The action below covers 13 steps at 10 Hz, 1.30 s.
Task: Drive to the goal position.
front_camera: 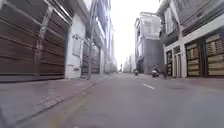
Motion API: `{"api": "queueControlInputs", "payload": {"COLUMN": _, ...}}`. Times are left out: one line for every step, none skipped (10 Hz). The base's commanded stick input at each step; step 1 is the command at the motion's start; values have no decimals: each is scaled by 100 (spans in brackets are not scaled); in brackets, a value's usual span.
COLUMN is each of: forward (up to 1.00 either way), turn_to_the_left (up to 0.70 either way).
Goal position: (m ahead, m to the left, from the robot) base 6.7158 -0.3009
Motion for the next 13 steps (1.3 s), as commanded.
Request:
{"api": "queueControlInputs", "payload": {"forward": 100, "turn_to_the_left": -13}}
{"api": "queueControlInputs", "payload": {"forward": 100, "turn_to_the_left": -38}}
{"api": "queueControlInputs", "payload": {"forward": 100, "turn_to_the_left": -40}}
{"api": "queueControlInputs", "payload": {"forward": 100, "turn_to_the_left": -40}}
{"api": "queueControlInputs", "payload": {"forward": 100, "turn_to_the_left": -40}}
{"api": "queueControlInputs", "payload": {"forward": 100, "turn_to_the_left": -40}}
{"api": "queueControlInputs", "payload": {"forward": 100, "turn_to_the_left": -40}}
{"api": "queueControlInputs", "payload": {"forward": 100, "turn_to_the_left": -40}}
{"api": "queueControlInputs", "payload": {"forward": 100, "turn_to_the_left": -40}}
{"api": "queueControlInputs", "payload": {"forward": 100, "turn_to_the_left": -40}}
{"api": "queueControlInputs", "payload": {"forward": 100, "turn_to_the_left": -33}}
{"api": "queueControlInputs", "payload": {"forward": 100, "turn_to_the_left": -2}}
{"api": "queueControlInputs", "payload": {"forward": 100, "turn_to_the_left": 0}}
